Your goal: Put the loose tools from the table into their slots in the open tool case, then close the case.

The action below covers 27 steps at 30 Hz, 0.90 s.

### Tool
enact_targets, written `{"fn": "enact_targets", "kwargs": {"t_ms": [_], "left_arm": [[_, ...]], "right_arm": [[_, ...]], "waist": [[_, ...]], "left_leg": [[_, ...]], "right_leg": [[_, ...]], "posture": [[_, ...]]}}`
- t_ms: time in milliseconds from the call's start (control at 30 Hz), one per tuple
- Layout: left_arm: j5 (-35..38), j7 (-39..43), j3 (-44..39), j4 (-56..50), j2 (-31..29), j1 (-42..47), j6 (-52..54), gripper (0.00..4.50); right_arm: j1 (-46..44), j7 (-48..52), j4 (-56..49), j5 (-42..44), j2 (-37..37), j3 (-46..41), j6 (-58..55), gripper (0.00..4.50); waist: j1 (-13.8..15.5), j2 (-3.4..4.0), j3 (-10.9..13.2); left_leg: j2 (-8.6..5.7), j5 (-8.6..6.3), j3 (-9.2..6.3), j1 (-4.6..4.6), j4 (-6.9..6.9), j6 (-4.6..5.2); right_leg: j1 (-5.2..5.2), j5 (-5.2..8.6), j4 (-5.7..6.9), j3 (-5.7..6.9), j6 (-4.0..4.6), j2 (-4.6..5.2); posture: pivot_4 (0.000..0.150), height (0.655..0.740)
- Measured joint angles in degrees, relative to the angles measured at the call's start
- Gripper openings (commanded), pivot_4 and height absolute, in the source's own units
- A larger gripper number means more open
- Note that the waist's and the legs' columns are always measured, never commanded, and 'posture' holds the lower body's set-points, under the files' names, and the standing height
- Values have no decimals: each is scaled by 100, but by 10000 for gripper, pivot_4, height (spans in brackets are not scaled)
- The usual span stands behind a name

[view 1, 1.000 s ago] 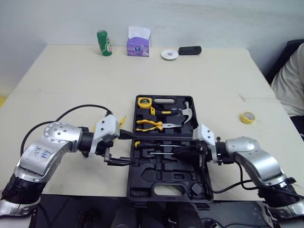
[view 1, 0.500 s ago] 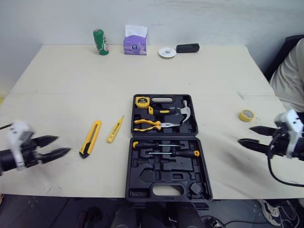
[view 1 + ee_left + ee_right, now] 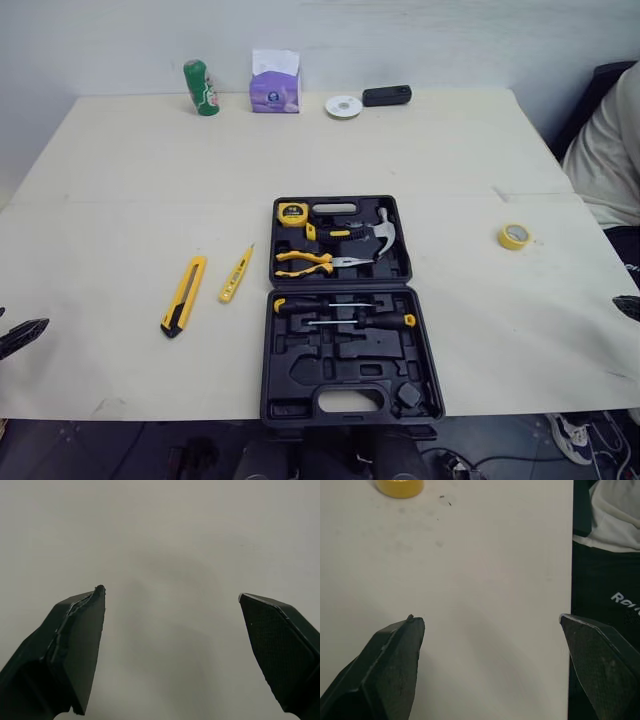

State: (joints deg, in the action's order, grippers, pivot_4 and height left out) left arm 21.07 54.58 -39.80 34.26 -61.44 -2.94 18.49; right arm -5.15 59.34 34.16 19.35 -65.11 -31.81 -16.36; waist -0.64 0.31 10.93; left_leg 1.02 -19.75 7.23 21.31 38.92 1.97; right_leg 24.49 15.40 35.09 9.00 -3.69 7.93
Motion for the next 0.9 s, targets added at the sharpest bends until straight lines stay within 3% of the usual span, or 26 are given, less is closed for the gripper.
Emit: {"fn": "enact_targets", "kwargs": {"t_ms": [200, 400, 633, 767, 900], "left_arm": [[228, -55, 85, -1042, 209, 41, 546, 45000], [732, -794, 431, -3600, 791, -39, 1942, 45000], [1147, -2895, 1343, -6113, 1723, 1096, 4693, 45000], [1123, -3848, 1856, -6674, 2326, 1959, 6234, 45000], [888, -4430, 2385, -6812, 2915, 2504, 6887, 45000]], "right_arm": [[-33, 16, -993, 150, 204, 113, -295, 44454], [89, 20, -3414, 950, 610, 451, -1336, 44454], [-405, -120, -5475, 2078, 696, 975, -2467, 44454], [-874, -277, -6203, 2592, 839, 1480, -2844, 44454], [-1244, -464, -6635, 2854, 1088, 1972, -3004, 44454]], "waist": [[-35, 4, 2], [-7, 5, 3], [149, -2, 5], [215, -36, 16], [219, -57, 19]], "left_leg": [[0, 3, 1, -2, -3, -6], [-2, 9, 0, 0, -3, -1], [-10, 22, -9, 0, 0, 14], [-9, 31, -9, 4, 6, 27], [-9, 36, -9, 4, 12, 30]], "right_leg": [[-2, 0, 4, -2, 0, 1], [-3, -1, 9, -3, -1, -1], [-13, -5, 5, -5, -8, -6], [-14, -7, 25, -5, -12, -23], [-20, -7, 23, -5, -12, -26]], "posture": [[1500, 7278], [1500, 7278], [1500, 7278], [1500, 7278], [1500, 7278]]}}
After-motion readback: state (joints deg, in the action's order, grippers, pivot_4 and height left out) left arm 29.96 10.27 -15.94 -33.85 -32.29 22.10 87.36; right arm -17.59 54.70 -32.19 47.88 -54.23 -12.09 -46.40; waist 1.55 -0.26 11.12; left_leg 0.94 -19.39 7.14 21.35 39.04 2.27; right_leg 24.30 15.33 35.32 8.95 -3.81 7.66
